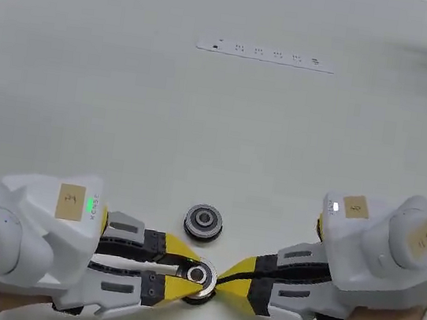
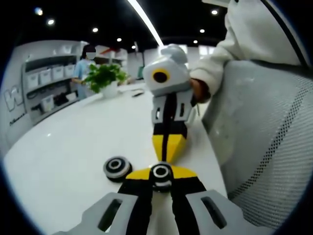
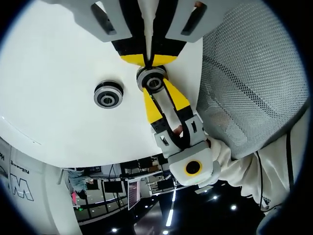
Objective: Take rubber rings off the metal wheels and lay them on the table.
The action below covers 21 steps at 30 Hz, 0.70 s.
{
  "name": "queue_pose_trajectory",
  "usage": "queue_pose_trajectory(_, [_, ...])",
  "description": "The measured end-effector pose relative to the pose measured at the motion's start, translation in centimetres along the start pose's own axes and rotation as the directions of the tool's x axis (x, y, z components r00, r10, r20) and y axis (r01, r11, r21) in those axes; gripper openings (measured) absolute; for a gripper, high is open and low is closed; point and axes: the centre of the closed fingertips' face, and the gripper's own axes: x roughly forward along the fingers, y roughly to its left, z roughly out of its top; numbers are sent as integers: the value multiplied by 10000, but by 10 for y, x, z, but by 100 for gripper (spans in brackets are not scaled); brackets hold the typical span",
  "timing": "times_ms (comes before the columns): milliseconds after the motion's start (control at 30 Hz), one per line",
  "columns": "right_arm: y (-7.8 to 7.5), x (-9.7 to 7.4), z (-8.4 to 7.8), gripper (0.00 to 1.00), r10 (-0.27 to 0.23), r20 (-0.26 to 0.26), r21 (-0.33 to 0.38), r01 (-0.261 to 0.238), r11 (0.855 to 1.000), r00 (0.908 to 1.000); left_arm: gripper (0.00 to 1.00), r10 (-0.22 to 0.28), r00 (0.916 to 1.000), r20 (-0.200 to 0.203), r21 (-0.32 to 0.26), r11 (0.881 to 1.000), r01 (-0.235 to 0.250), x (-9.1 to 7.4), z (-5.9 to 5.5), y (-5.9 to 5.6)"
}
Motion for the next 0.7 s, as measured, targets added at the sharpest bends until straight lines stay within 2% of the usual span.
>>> queue_pose_trajectory(600, [-3,-5,3,0,-85,234,728,68,9973,9997,14,20,10000,-29,75,10000,-20,-3,-5,4])
queue_pose_trajectory(700, [-4,-5,3,0,-44,313,1053,11,9944,9995,14,21,10000,-36,83,10000,-20,-3,-6,4])
